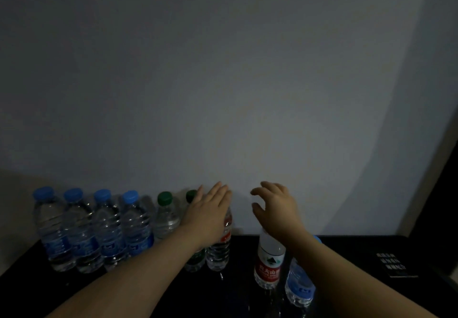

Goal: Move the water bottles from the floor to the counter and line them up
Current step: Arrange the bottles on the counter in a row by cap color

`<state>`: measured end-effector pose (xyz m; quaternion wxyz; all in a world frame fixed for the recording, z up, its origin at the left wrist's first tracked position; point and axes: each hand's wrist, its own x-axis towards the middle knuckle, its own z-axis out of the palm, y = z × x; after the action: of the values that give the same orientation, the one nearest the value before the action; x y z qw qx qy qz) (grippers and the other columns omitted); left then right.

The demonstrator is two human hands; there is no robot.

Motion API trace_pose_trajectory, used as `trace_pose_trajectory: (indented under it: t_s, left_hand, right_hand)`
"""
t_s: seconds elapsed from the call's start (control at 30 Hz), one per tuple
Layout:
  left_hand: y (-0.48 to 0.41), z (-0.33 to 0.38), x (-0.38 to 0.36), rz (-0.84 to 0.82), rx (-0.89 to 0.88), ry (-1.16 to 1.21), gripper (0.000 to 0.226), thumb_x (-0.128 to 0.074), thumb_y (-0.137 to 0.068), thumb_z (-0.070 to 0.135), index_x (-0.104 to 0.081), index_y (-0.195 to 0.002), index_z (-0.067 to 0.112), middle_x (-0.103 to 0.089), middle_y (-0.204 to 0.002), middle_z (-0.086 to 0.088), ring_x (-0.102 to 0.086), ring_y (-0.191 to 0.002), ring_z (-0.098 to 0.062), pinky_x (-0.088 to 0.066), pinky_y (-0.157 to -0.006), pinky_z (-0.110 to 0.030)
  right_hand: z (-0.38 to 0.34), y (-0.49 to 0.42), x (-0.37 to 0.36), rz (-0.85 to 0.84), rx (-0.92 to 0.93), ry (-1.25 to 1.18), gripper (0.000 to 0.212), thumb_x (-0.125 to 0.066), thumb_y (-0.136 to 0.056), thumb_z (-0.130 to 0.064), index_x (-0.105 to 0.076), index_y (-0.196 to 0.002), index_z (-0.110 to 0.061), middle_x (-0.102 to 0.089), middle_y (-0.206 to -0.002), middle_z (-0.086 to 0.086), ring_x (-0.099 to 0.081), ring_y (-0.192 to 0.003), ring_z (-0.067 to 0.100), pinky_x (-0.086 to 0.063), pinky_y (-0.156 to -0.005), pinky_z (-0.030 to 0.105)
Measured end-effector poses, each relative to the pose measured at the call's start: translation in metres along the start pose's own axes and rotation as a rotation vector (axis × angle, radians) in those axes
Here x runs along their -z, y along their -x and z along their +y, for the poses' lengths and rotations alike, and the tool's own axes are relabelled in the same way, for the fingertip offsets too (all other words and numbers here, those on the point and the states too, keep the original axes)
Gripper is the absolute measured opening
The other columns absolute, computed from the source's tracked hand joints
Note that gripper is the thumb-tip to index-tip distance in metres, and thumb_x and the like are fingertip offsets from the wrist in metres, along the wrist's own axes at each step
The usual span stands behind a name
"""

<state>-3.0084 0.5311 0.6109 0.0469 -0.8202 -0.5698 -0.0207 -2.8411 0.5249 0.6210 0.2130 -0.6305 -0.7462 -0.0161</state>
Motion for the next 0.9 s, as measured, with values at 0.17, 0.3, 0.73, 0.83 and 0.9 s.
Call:
trace_pose_trajectory:
  t_s: [0.17,0.3,0.73,0.83,0.9]
  left_hand:
    - [-0.006,0.005,0.003,-0.048,0.102,0.144,0.069,-0.033,-0.099,0.031,0.007,-0.151,0.010,0.010,-0.161,-0.004,0.009,-0.148,-0.016,0.002,-0.120,-0.040]
    - [-0.009,0.003,0.003,-0.113,0.088,0.093,0.069,-0.035,-0.099,0.030,0.004,-0.152,0.008,0.006,-0.161,-0.005,0.006,-0.149,-0.018,0.001,-0.120,-0.041]
    - [-0.013,0.007,0.004,-0.062,0.063,0.084,0.066,-0.046,-0.091,0.018,-0.016,-0.148,0.008,-0.017,-0.155,-0.008,-0.021,-0.143,-0.024,-0.015,-0.119,-0.040]
    - [-0.012,0.005,0.004,-0.063,0.054,0.100,0.066,-0.047,-0.091,0.020,-0.016,-0.148,0.008,-0.017,-0.155,-0.007,-0.023,-0.142,-0.024,-0.018,-0.118,-0.039]
    - [-0.011,0.005,0.003,-0.051,0.051,0.102,0.065,-0.047,-0.091,0.021,-0.017,-0.148,0.009,-0.018,-0.154,-0.007,-0.024,-0.141,-0.024,-0.019,-0.117,-0.039]
  right_hand:
    - [0.018,-0.004,-0.007,-0.334,-0.160,0.004,0.067,-0.051,-0.094,-0.036,-0.018,-0.150,-0.021,-0.011,-0.160,0.005,-0.020,-0.144,0.027,-0.027,-0.115,0.042]
    - [0.024,-0.008,-0.012,-0.336,-0.206,-0.141,0.060,-0.047,-0.097,-0.022,-0.020,-0.150,-0.012,-0.026,-0.155,0.007,-0.037,-0.136,0.025,-0.033,-0.112,0.035]
    - [0.029,-0.006,-0.001,-0.249,-0.316,-0.056,0.042,-0.063,-0.087,-0.037,-0.053,-0.113,-0.006,-0.060,-0.115,0.015,-0.058,-0.104,0.028,-0.049,-0.082,0.034]
    - [0.028,-0.007,-0.002,-0.262,-0.295,-0.008,0.042,-0.060,-0.089,-0.040,-0.052,-0.114,-0.007,-0.060,-0.115,0.014,-0.059,-0.102,0.027,-0.049,-0.081,0.033]
    - [0.028,-0.009,-0.003,-0.253,-0.311,-0.038,0.043,-0.060,-0.089,-0.040,-0.052,-0.114,-0.007,-0.060,-0.115,0.014,-0.059,-0.102,0.027,-0.049,-0.081,0.033]
